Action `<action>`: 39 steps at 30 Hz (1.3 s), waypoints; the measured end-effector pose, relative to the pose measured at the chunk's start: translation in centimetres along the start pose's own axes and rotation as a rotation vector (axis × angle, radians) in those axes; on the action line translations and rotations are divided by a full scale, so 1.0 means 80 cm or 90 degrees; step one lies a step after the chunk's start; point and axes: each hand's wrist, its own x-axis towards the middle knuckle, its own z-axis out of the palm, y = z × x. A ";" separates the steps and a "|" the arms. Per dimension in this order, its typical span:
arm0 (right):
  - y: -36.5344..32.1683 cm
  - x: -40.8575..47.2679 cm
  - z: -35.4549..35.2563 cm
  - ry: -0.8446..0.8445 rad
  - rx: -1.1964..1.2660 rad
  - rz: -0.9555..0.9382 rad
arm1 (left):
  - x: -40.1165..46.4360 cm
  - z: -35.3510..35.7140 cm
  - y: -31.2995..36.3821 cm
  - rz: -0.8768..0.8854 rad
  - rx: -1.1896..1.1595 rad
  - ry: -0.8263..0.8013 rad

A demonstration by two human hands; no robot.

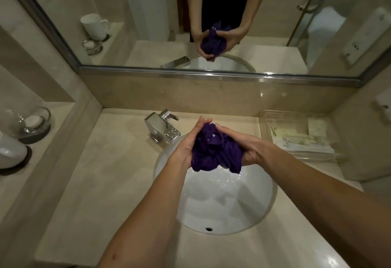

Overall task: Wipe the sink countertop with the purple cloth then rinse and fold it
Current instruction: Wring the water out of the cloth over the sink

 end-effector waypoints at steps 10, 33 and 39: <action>-0.005 -0.008 0.062 0.122 -0.418 -0.077 | -0.014 0.002 0.045 0.069 0.194 0.023; -0.068 -0.071 0.017 -0.029 -0.278 -0.045 | -0.047 0.069 0.088 0.103 0.065 -0.184; -0.077 -0.068 0.010 -0.082 -0.203 -0.057 | -0.039 0.083 0.089 0.168 0.184 0.073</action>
